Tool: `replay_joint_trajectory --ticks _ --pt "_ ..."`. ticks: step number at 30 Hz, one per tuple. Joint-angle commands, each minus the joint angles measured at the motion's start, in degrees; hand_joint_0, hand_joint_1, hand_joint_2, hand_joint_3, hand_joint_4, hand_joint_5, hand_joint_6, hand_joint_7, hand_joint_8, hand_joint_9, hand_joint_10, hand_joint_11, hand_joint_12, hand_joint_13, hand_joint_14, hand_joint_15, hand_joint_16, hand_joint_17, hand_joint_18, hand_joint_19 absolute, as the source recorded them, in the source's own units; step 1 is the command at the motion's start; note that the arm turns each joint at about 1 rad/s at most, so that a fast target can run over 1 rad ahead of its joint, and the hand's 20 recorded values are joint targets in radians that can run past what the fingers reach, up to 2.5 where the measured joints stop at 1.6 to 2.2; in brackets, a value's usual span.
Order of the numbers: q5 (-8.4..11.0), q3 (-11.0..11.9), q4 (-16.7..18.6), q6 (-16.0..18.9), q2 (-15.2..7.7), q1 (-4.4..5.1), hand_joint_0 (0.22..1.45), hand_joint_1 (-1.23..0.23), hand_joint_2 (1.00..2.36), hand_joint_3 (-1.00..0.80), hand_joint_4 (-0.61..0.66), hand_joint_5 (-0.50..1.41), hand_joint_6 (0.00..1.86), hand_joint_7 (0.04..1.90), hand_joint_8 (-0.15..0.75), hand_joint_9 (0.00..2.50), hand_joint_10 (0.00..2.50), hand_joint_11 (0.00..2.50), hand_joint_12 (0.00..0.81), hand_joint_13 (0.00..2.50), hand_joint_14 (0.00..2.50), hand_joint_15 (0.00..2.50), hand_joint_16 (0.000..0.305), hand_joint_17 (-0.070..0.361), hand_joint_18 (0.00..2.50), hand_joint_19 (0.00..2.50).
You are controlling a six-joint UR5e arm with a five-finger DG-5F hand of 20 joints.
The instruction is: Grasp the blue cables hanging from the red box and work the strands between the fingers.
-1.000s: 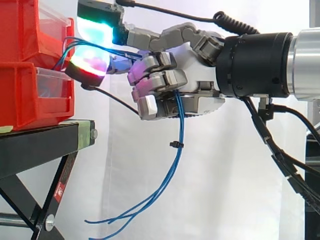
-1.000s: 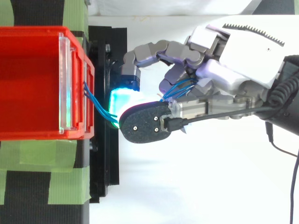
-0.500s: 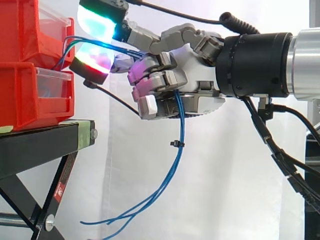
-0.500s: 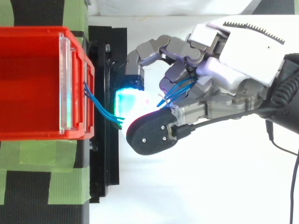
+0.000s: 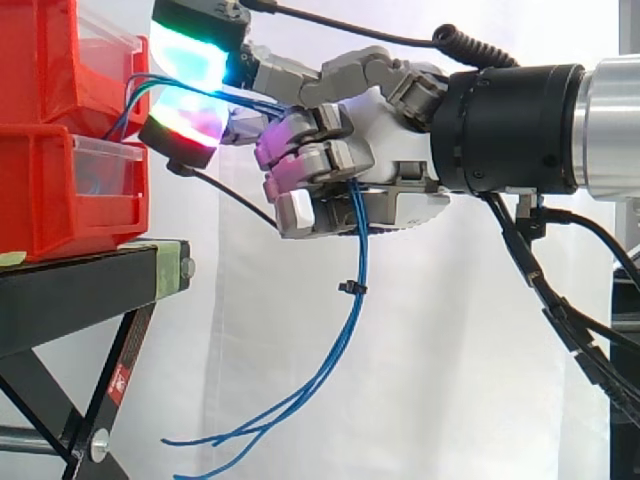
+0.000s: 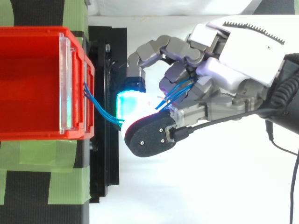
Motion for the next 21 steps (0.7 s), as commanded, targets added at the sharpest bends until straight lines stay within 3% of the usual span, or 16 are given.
replay_joint_trajectory --ticks 1,4,8,15,21 --pt "0.00 -0.1 0.0 -0.1 0.0 -0.03 0.84 -0.73 1.01 -0.81 0.25 -0.15 1.13 1.01 0.499 1.88 2.50 2.50 0.704 2.08 2.50 1.74 0.286 0.215 2.50 0.73" --pt "0.00 0.0 0.0 -0.2 0.0 0.06 0.80 -0.73 1.00 -0.95 0.25 -0.15 1.12 1.01 0.499 1.88 2.50 2.50 0.704 2.08 2.50 1.74 0.286 0.215 2.50 0.73" --pt "0.00 0.0 0.0 -1.7 0.0 0.06 0.80 -0.75 1.00 -0.94 0.26 -0.15 1.11 1.00 0.499 1.88 2.50 2.50 0.704 2.08 2.50 1.74 0.286 0.215 2.50 0.73" --pt "-0.09 -0.1 0.1 -10.3 0.0 0.06 0.90 -0.74 1.01 -0.73 0.24 -0.15 1.13 0.99 0.499 1.88 2.50 2.50 0.704 2.08 2.50 1.74 0.286 0.215 2.50 0.73" --pt "-0.09 0.0 1.3 -11.0 0.0 0.06 0.95 -0.70 1.02 -0.55 0.23 -0.16 1.21 0.97 0.499 1.88 2.50 2.50 0.704 2.08 2.50 1.74 0.286 0.215 2.50 0.73"
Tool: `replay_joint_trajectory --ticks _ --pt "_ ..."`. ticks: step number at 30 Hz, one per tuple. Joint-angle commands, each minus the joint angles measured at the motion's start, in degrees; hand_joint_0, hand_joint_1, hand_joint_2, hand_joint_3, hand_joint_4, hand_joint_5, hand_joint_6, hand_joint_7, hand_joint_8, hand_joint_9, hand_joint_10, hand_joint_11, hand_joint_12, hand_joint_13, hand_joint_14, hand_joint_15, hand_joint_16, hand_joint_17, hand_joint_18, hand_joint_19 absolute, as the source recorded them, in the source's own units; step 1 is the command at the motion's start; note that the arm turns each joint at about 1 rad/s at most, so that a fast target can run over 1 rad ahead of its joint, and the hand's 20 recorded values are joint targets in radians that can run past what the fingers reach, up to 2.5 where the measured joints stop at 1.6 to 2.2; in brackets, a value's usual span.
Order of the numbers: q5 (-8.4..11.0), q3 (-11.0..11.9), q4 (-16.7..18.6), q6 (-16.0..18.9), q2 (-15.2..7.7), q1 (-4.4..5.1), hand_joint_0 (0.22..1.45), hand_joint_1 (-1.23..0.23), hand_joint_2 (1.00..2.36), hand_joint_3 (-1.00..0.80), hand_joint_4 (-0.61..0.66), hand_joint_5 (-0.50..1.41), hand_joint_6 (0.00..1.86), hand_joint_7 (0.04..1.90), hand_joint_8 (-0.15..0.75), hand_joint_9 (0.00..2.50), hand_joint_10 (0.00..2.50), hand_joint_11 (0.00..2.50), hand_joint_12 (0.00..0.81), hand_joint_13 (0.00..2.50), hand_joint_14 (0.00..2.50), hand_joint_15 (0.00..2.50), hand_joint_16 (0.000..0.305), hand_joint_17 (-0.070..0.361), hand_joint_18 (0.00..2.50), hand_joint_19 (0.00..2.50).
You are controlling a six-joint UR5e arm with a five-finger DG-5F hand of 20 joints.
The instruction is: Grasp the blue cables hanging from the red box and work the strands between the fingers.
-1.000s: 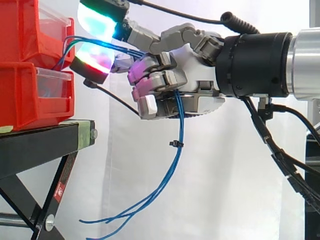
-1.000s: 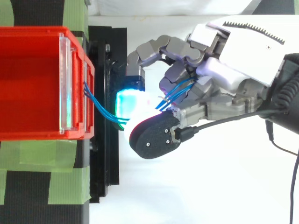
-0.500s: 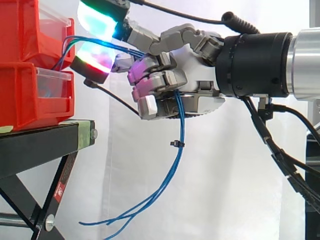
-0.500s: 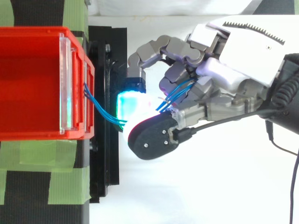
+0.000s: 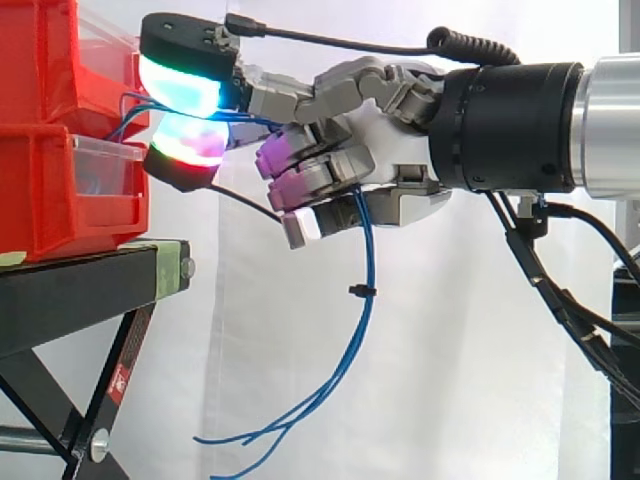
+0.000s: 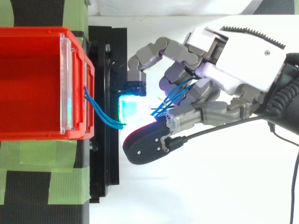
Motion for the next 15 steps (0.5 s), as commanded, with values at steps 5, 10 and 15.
replay_joint_trajectory --ticks 5,10,15 --pt "-0.09 0.0 2.3 -0.8 0.0 0.02 0.93 -0.64 1.02 -0.31 0.20 -0.16 1.29 0.96 0.499 1.88 2.50 2.50 0.704 2.08 2.50 1.74 0.286 0.215 2.50 0.73" --pt "-0.09 0.0 2.4 -0.8 0.0 -0.06 1.01 -0.56 1.00 -0.05 0.23 0.04 0.97 1.03 0.499 1.88 2.50 2.50 0.704 2.08 2.50 1.74 0.286 0.215 2.50 0.73" --pt "0.00 0.0 2.4 -0.8 0.0 -0.06 1.04 -0.53 1.01 -0.06 0.17 0.26 0.48 1.25 0.499 1.88 2.50 2.50 0.704 2.08 2.50 1.74 0.286 0.215 2.50 0.73"
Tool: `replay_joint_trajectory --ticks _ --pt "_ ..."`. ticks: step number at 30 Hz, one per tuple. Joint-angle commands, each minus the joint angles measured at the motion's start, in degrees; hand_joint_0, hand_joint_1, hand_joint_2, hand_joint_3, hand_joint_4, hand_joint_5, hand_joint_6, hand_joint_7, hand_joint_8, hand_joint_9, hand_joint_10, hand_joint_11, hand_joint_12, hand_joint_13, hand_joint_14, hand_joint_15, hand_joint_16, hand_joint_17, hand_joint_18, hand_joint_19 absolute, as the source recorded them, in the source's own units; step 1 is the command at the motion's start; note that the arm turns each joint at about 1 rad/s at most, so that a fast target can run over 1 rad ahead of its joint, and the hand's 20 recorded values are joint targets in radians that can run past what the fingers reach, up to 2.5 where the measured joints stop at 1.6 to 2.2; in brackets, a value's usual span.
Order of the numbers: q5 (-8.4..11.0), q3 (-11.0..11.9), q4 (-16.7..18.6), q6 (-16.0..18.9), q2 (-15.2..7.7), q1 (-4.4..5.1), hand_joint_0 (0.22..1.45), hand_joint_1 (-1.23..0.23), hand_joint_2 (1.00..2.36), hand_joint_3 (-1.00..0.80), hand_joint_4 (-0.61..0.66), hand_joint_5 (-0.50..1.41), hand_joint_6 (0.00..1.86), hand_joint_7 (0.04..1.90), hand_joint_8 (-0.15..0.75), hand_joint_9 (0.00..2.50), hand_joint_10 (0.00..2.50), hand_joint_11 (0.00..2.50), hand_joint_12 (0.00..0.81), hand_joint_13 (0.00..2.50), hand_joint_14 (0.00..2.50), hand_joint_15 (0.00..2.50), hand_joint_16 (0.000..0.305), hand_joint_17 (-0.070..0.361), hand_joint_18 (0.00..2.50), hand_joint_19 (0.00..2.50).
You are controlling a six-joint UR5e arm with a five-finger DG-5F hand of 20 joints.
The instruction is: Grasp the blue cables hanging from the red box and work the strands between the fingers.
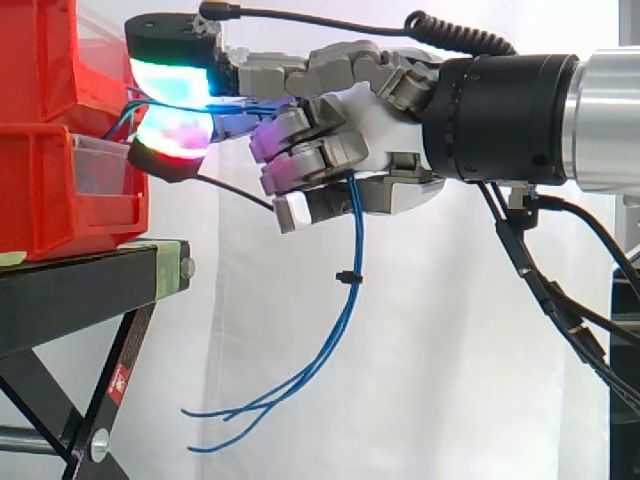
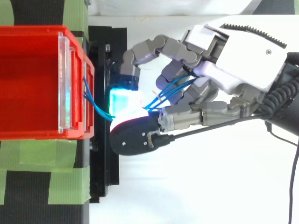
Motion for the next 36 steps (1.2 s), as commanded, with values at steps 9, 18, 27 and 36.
replay_joint_trajectory --ticks 9,18,27,36 --pt "-0.05 0.0 0.0 -0.2 0.0 0.06 0.96 -0.74 1.01 -0.05 0.19 -0.10 1.28 1.03 0.499 1.88 2.50 2.50 0.704 2.08 2.50 1.74 0.286 0.215 2.50 0.73" --pt "-0.05 0.1 0.0 -0.2 0.0 -0.03 0.99 -0.55 1.23 0.01 0.18 0.30 0.63 1.28 0.499 1.88 2.50 2.50 0.704 2.08 2.50 1.74 0.286 0.215 2.50 0.73" --pt "-0.05 0.0 0.0 -0.2 0.0 0.06 1.16 -0.61 1.01 0.18 0.17 0.58 0.08 1.52 0.499 1.88 2.50 2.50 0.704 2.08 2.50 1.74 0.286 0.215 2.50 0.73" --pt "-0.05 0.1 0.0 -0.3 0.0 0.06 0.88 -0.78 1.01 -0.14 0.22 -0.07 1.43 1.05 0.499 1.88 2.50 2.50 0.704 2.08 2.50 1.74 0.286 0.215 2.50 0.73"
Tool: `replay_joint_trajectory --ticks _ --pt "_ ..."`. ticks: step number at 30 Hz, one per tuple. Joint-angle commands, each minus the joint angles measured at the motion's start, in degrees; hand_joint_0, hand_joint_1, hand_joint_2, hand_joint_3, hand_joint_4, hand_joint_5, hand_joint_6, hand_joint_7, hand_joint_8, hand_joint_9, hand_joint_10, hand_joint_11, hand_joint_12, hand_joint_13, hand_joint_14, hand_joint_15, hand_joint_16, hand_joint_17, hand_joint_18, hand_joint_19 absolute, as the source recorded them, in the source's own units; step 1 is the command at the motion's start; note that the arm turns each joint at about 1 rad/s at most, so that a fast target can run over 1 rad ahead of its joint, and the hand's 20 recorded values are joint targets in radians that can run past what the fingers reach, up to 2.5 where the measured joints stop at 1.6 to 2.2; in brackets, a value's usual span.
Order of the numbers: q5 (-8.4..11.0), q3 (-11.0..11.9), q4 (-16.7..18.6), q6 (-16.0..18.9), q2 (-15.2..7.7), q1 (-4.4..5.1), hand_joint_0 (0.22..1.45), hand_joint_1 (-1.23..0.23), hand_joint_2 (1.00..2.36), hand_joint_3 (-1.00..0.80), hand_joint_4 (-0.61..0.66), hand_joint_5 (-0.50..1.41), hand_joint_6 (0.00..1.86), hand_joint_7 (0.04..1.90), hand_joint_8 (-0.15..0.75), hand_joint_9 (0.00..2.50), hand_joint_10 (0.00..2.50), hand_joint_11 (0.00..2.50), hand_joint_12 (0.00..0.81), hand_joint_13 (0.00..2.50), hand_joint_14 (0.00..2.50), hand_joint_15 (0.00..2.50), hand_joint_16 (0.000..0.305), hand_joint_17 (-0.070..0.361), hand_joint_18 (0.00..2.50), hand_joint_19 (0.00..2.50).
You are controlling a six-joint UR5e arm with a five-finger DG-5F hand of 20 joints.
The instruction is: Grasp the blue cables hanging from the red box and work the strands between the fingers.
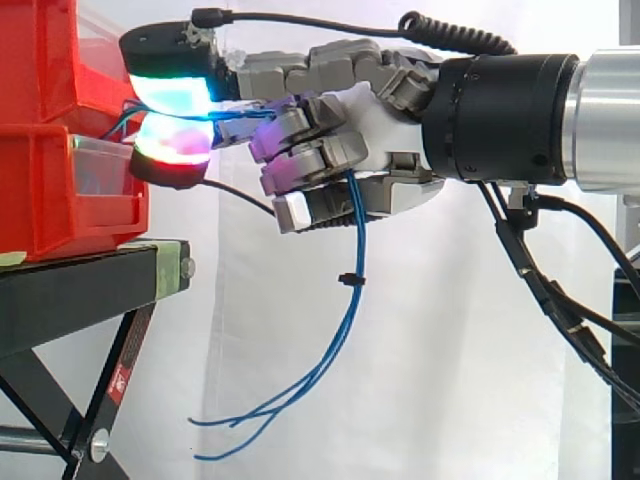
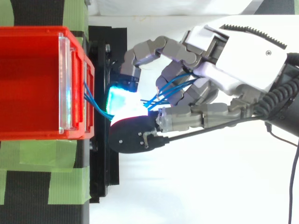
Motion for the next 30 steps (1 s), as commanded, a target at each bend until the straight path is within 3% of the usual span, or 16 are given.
replay_joint_trajectory --ticks 1,4,5,7,13,14,15,16,19,20,21,22,24,28,29,30 --pt "0.00 0.0 0.0 0.0 0.0 -0.08 0.88 -0.77 1.01 -0.18 0.21 -0.06 1.46 1.04 0.499 1.88 2.50 2.50 0.704 2.08 2.50 1.74 0.286 0.215 2.50 0.73" --pt "0.00 0.1 0.0 0.0 0.0 0.01 1.00 -0.77 1.00 0.08 0.13 -0.07 1.48 1.06 0.499 1.88 2.50 2.50 0.704 2.08 2.50 1.74 0.286 0.215 2.50 0.73" --pt "0.00 0.1 0.0 0.0 0.0 0.01 0.98 -0.77 1.08 0.06 0.11 -0.07 1.49 1.07 0.499 1.88 2.50 2.50 0.704 2.08 2.50 1.74 0.286 0.215 2.50 0.73" --pt "0.00 0.1 0.0 0.0 0.0 0.01 0.92 -0.71 1.40 -0.08 0.05 -0.08 1.50 1.18 0.499 1.88 2.50 2.50 0.704 2.08 2.50 1.74 0.286 0.215 2.50 0.73" --pt "0.18 0.0 0.0 0.0 0.0 0.01 0.92 -0.66 1.49 -0.20 0.07 -0.06 1.43 1.25 0.499 1.88 2.50 2.50 0.704 2.08 2.50 1.74 0.286 0.215 2.50 0.73" --pt "0.26 0.0 -0.1 0.0 0.0 0.01 1.05 -0.63 1.19 -0.07 0.15 -0.01 1.31 1.10 0.499 1.88 2.50 2.50 0.704 2.08 2.50 1.74 0.286 0.215 2.50 0.73" --pt "0.26 0.0 -0.1 0.0 0.0 0.01 1.13 -0.62 1.01 -0.02 0.17 0.25 0.82 1.25 0.499 1.88 2.50 2.50 0.704 2.08 2.50 1.74 0.286 0.215 2.50 0.73" --pt "0.35 0.0 -0.1 0.2 0.0 0.01 1.14 -0.61 1.00 -0.05 0.19 0.34 0.61 1.32 0.499 1.88 2.50 2.50 0.704 2.08 2.50 1.74 0.286 0.215 2.50 0.73" --pt "0.35 0.1 -0.2 0.3 0.0 0.01 1.16 -0.60 1.01 -0.09 0.22 0.39 0.44 1.39 0.499 1.88 2.50 2.50 0.704 2.08 2.50 1.74 0.286 0.215 2.50 0.73" --pt "0.35 0.0 -0.3 0.4 0.0 -0.08 1.16 -0.60 1.01 -0.09 0.21 0.34 0.54 1.33 0.499 1.88 2.50 2.50 0.704 2.08 2.50 1.74 0.286 0.215 2.50 0.73" --pt "0.35 0.1 -0.3 0.5 0.0 0.01 1.16 -0.64 1.01 -0.09 0.18 0.14 0.95 1.18 0.499 1.88 2.50 2.50 0.704 2.08 2.50 1.74 0.286 0.215 2.50 0.73" --pt "0.35 0.0 -0.4 0.9 0.0 -0.08 1.16 -0.68 1.01 -0.08 0.18 0.00 1.21 1.07 0.499 1.88 2.50 2.50 0.704 2.08 2.50 1.74 0.286 0.215 2.50 0.73" --pt "0.26 0.0 -0.4 1.3 0.0 0.01 1.08 -0.75 1.02 -0.12 0.22 -0.10 1.32 1.02 0.499 1.88 2.50 2.50 0.704 2.08 2.50 1.74 0.286 0.215 2.50 0.73" --pt "0.18 0.1 -0.4 2.2 0.0 0.01 0.98 -0.79 1.01 -0.58 0.21 -0.15 1.47 1.02 0.499 1.88 2.50 2.50 0.704 2.08 2.50 1.74 0.286 0.215 2.50 0.73" --pt "0.18 0.0 -0.4 2.3 0.0 -0.08 0.98 -0.79 1.02 -0.56 0.18 -0.14 1.48 1.01 0.499 1.88 2.50 2.50 0.704 2.08 2.50 1.74 0.286 0.215 2.50 0.73" --pt "0.18 0.0 -0.4 2.6 -0.1 -0.08 1.03 -0.78 1.02 -0.36 0.11 -0.14 1.49 1.07 0.499 1.88 2.50 2.50 0.704 2.08 2.50 1.74 0.286 0.215 2.50 0.73"
